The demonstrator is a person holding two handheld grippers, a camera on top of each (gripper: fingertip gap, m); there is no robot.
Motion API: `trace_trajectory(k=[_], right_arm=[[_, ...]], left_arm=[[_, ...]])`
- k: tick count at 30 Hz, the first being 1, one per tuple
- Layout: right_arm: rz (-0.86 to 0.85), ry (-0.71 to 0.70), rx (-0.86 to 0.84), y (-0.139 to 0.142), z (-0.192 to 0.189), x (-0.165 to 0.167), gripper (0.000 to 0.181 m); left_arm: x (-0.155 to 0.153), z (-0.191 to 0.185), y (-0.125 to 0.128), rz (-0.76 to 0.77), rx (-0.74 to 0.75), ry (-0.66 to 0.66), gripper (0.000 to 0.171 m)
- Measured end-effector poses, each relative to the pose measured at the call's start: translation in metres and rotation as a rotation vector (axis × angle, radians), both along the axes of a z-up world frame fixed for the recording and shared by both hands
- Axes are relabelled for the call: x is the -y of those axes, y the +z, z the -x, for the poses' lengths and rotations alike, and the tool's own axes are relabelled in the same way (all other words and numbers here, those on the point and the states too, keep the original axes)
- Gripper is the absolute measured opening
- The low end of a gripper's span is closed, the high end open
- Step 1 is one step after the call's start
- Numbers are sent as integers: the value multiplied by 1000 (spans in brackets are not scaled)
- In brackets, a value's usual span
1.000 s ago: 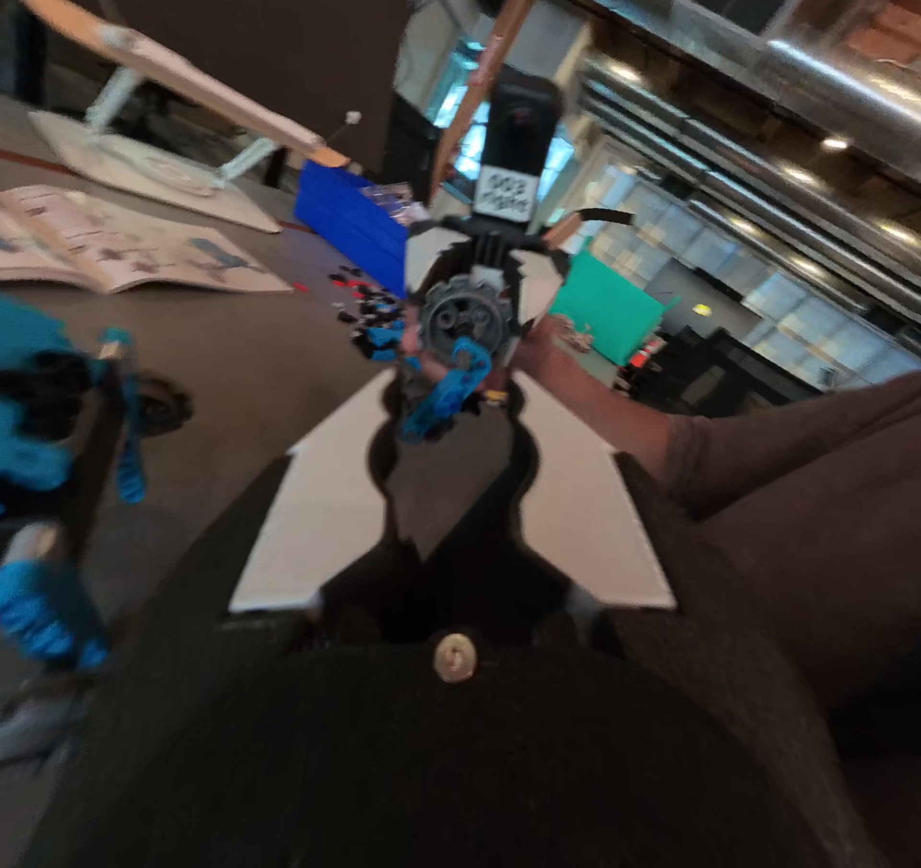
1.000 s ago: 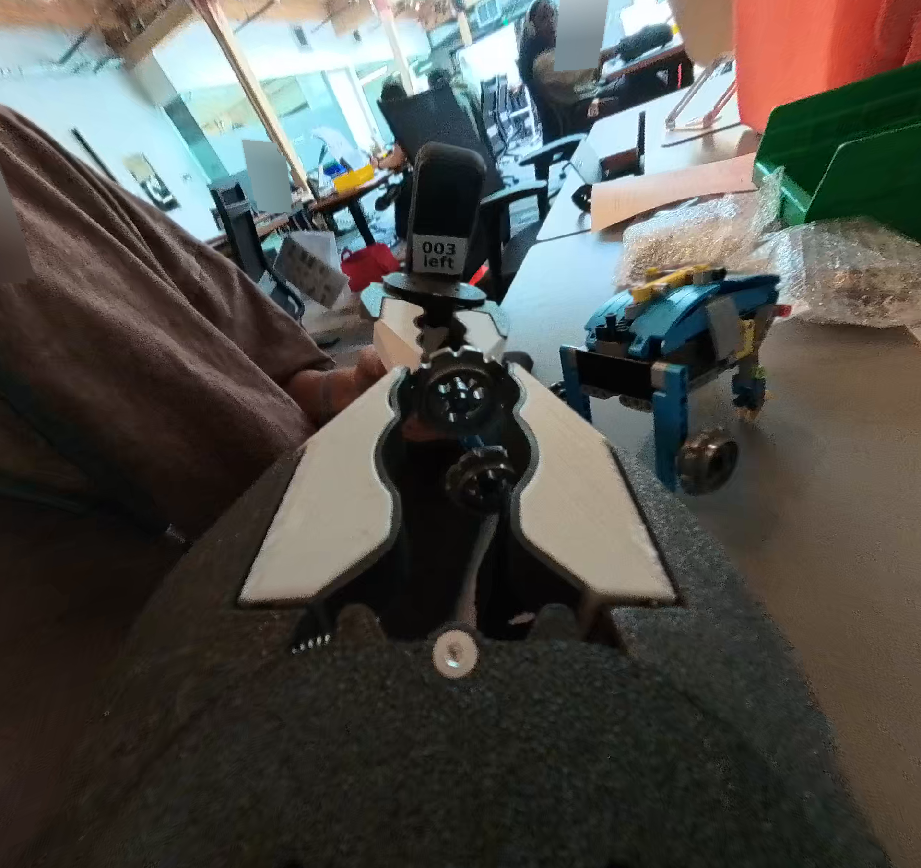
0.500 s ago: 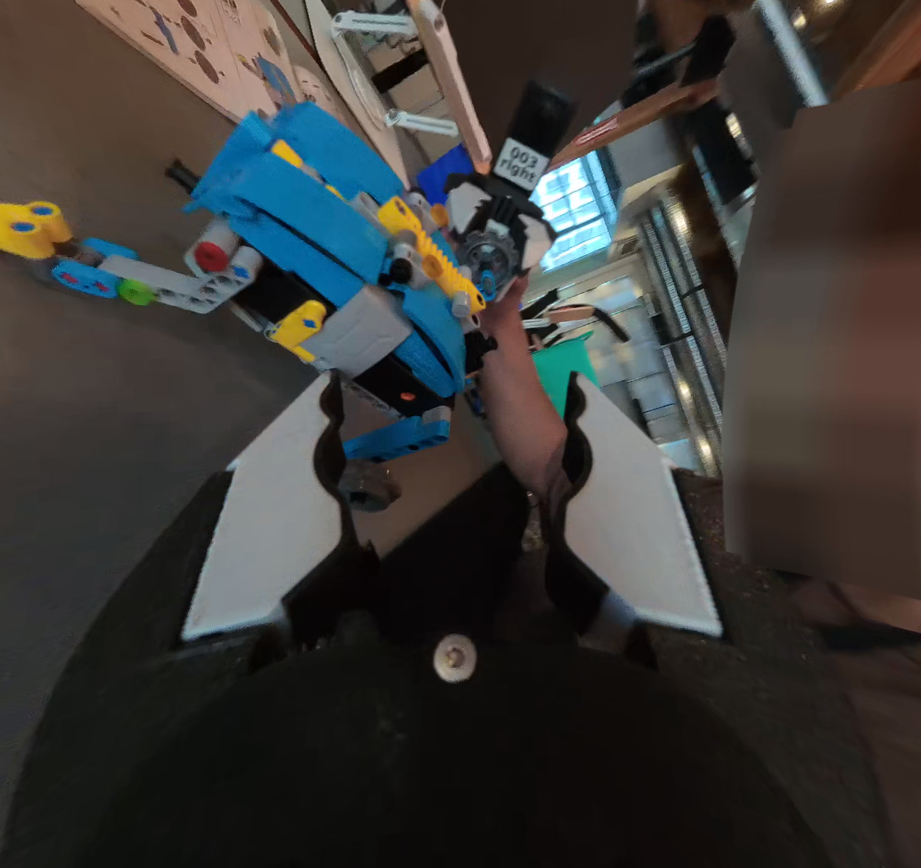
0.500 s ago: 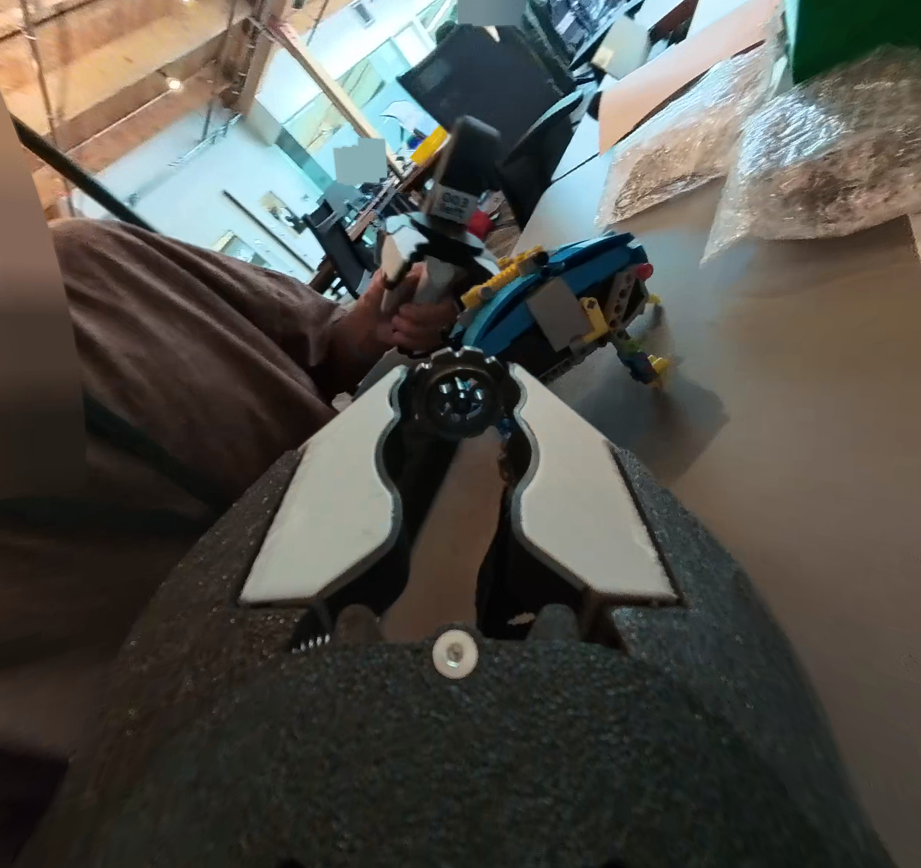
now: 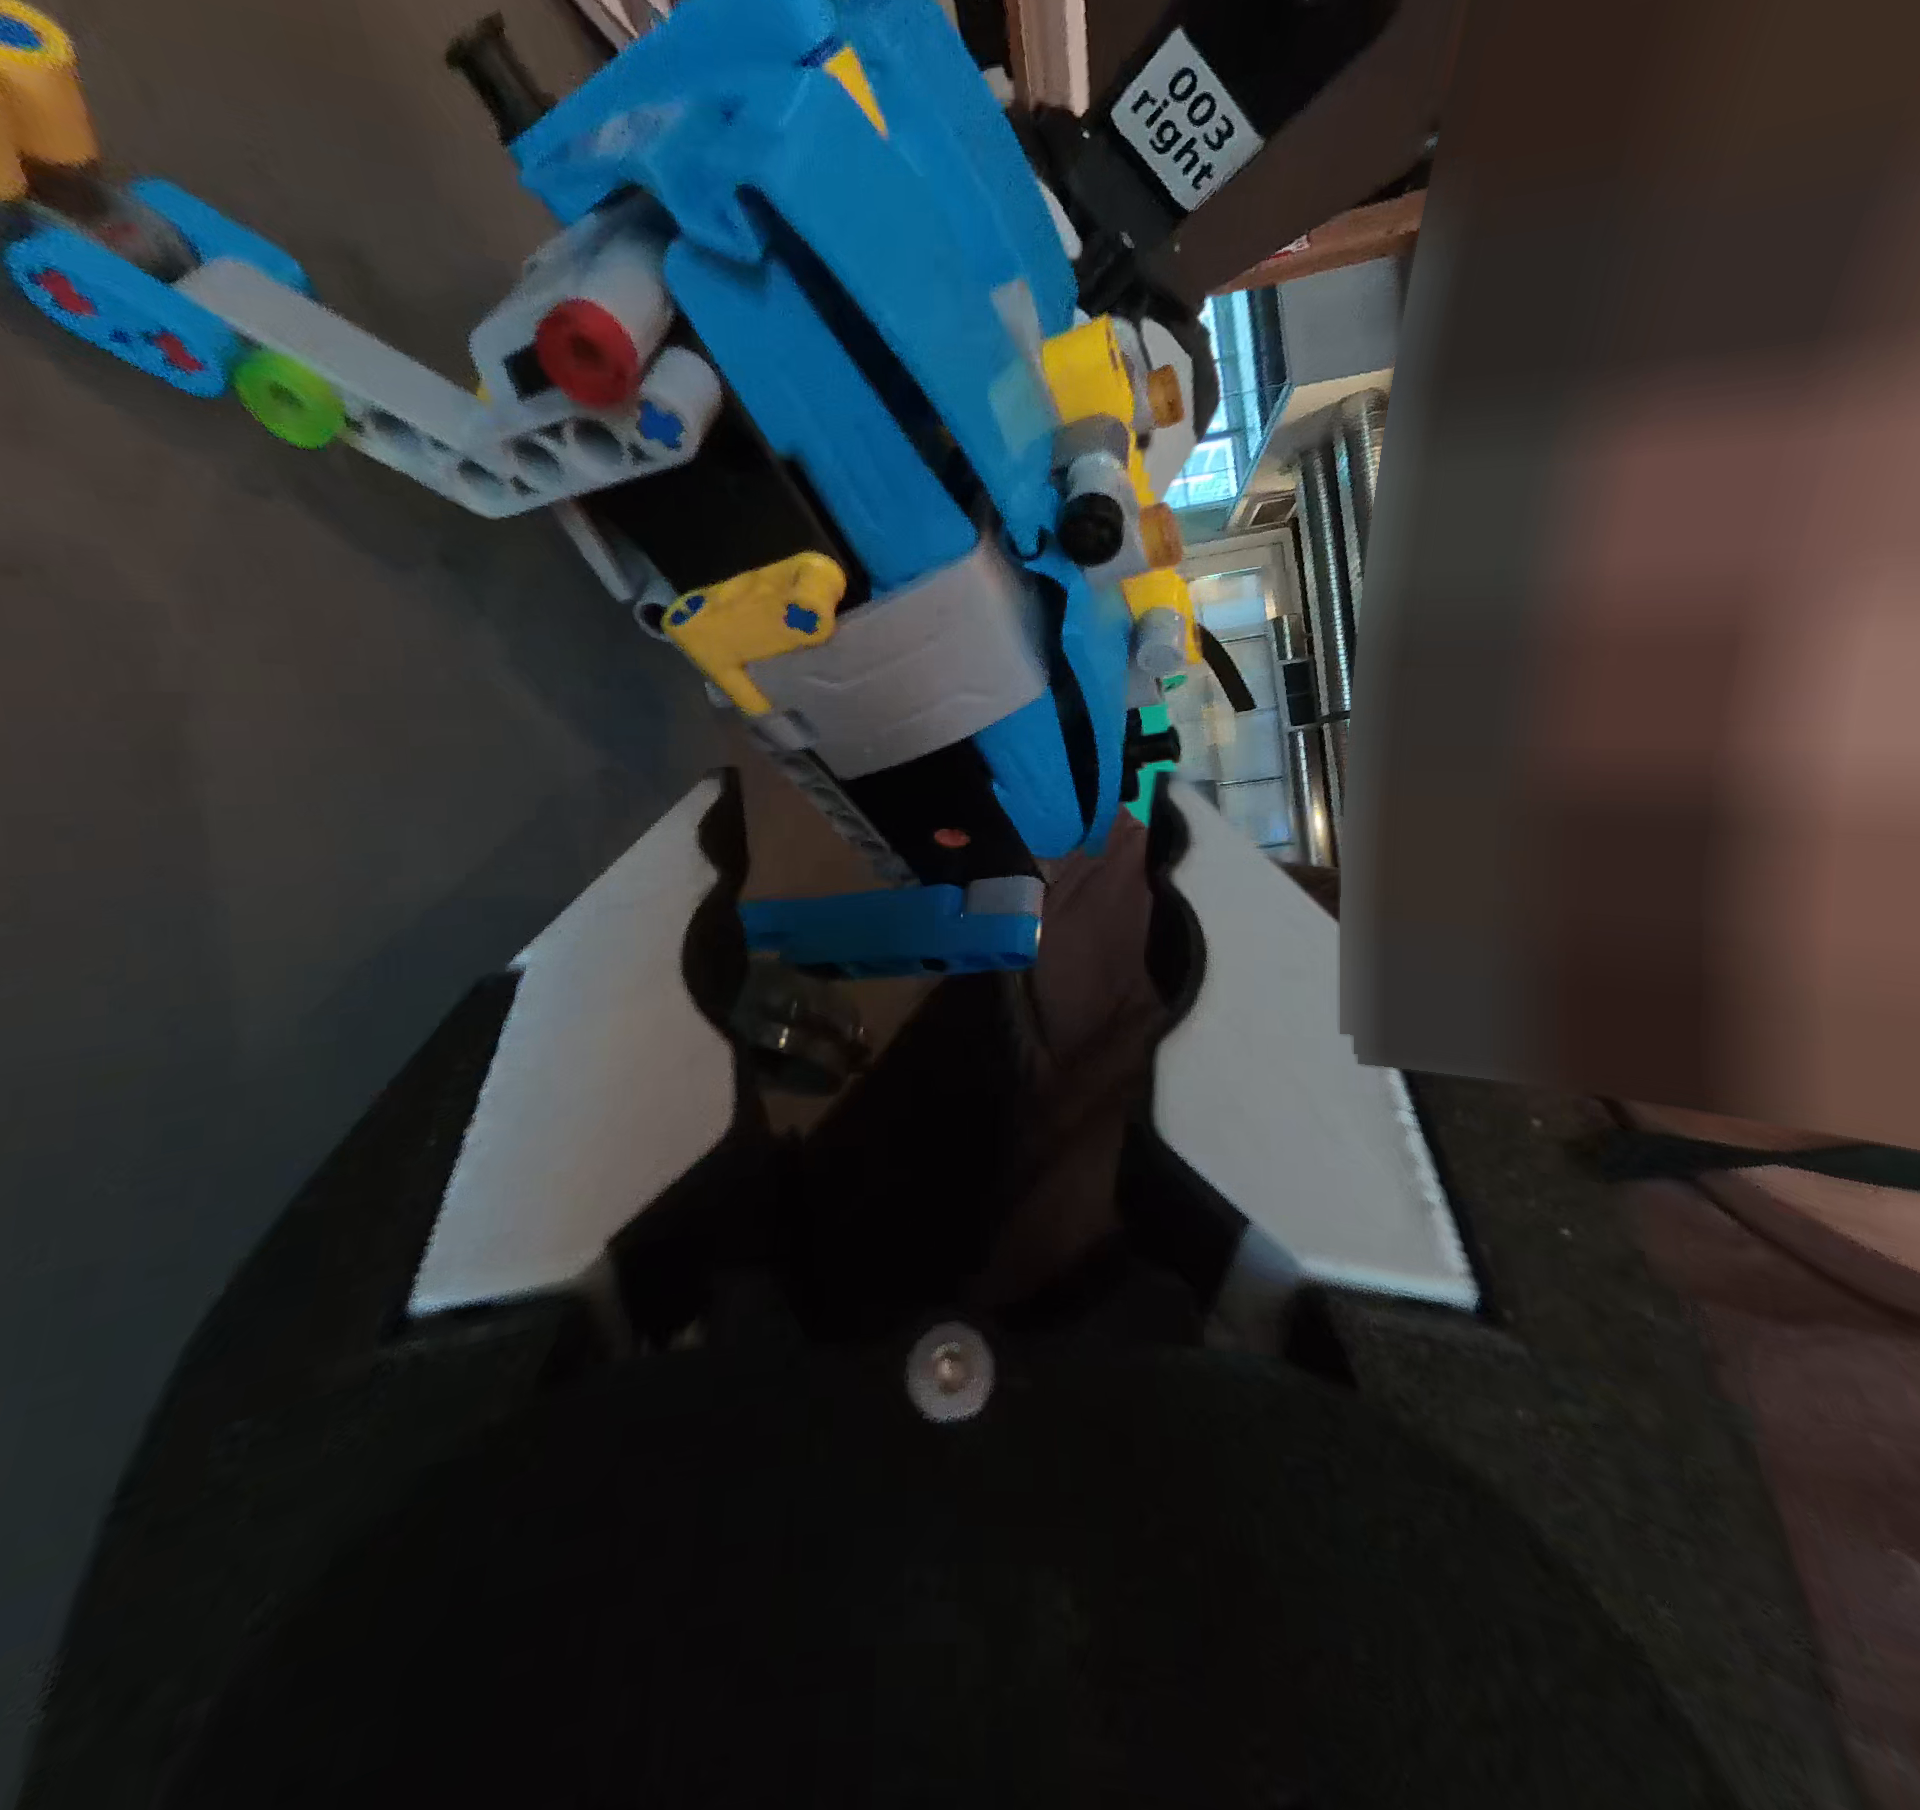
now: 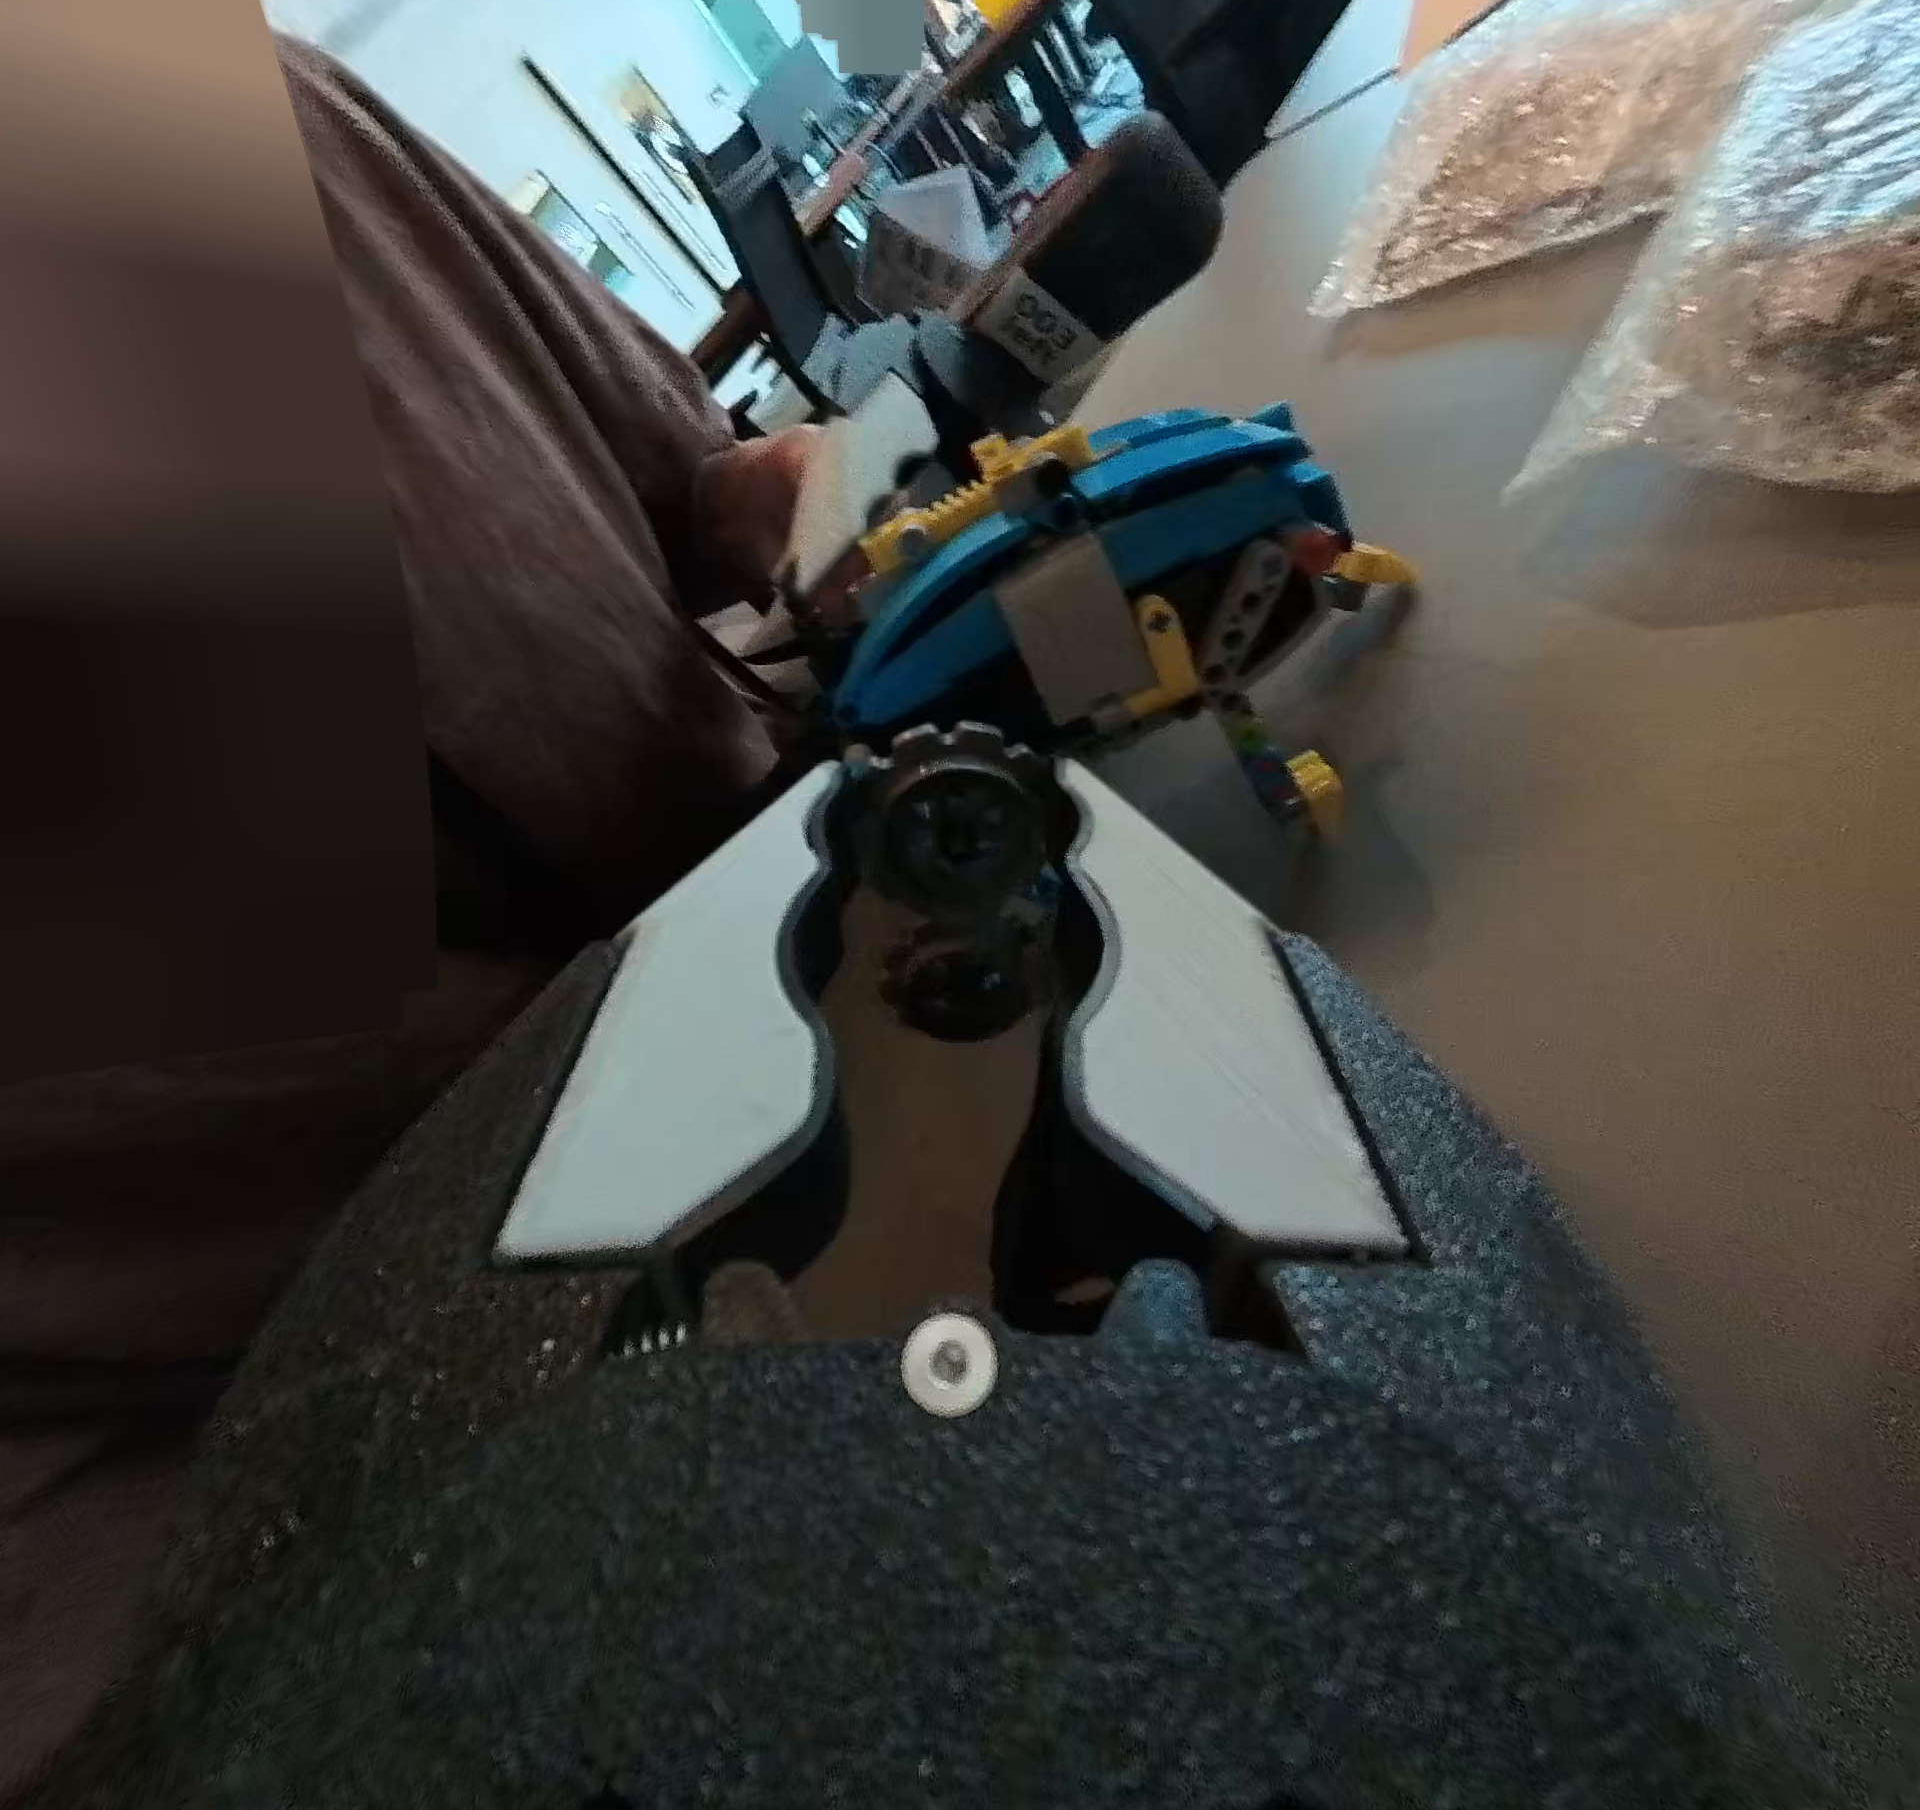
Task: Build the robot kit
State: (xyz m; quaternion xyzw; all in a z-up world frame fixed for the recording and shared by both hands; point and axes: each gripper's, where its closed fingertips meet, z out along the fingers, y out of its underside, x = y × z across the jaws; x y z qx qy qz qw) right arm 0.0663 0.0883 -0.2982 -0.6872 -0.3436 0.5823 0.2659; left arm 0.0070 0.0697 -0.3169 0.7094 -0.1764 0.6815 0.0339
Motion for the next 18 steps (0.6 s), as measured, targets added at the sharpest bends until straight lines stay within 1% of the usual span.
trace_trajectory(k=[1, 3, 9, 15, 17, 18], right_arm=[[-12, 3, -7, 0, 1, 2, 37], [-51, -12, 15, -5, 1, 3, 37], [-52, -33, -33, -3, 4, 4, 37], [-62, -48, -34, 1, 8, 2, 37], [-65, -56, -27, -1, 8, 2, 37], [-73, -63, -34, -1, 8, 1, 37]], left_arm=[[0, -1, 0, -8, -1, -1, 72], [2, -3, 2, 11, 25, -14, 67], [2, -5, 2, 34, 50, -33, 65], [2, -4, 2, 31, 54, -25, 65], [1, -4, 2, 33, 53, -20, 69], [1, -4, 2, 33, 52, -18, 65]])
